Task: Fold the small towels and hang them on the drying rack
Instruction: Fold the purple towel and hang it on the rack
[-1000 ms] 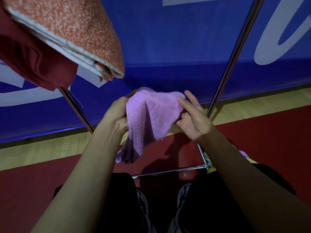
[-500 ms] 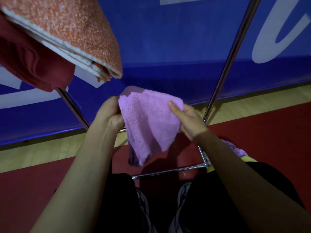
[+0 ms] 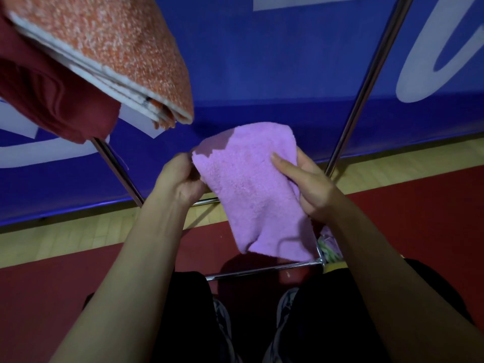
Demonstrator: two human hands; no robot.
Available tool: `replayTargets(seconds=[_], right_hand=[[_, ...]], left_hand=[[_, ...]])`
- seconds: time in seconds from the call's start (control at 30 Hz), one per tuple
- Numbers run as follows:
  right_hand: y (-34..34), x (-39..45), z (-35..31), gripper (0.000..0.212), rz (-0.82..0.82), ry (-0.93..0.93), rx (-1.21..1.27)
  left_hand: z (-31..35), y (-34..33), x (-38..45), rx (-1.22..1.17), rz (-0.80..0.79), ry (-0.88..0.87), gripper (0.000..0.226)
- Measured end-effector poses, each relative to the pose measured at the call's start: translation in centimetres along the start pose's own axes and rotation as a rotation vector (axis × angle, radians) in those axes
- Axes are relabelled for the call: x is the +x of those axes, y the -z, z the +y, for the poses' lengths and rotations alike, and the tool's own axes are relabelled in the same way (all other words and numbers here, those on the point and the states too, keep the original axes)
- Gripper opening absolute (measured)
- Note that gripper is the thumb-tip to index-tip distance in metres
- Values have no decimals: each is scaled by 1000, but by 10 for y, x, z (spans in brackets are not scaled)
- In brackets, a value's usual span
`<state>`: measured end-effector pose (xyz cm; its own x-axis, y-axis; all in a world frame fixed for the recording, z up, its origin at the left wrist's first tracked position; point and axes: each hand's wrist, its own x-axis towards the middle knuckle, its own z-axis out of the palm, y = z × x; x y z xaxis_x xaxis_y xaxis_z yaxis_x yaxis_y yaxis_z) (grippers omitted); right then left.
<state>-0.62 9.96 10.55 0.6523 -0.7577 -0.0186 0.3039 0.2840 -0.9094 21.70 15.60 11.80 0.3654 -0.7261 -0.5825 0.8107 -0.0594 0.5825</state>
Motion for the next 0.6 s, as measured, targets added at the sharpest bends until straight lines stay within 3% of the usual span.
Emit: replayTargets(seconds=[0.07,0.2,0.37,0.43,0.5,0.6], right_hand=[[1,1,-3,43,21,-9,26],[6,3,-8,32,35,-6,165],[15,5,-14,38,28,-35,306],[17,4,-16,43,32,-51,342],[18,3,-18,46,30,-54,369],[20,0,-23,49,48,-35,381]], left_hand=[[-1,-3,-2,-41,-46,7,28],[-5,-13,-15,-21,-105,2,38],[-18,-21,-34,397,-208,36,32],[-23,-20,-30,625,-221,-37,46],[-26,-17,-30,837,-244,-81,79],[-32,-15,-32,1043,-334,-43,108]])
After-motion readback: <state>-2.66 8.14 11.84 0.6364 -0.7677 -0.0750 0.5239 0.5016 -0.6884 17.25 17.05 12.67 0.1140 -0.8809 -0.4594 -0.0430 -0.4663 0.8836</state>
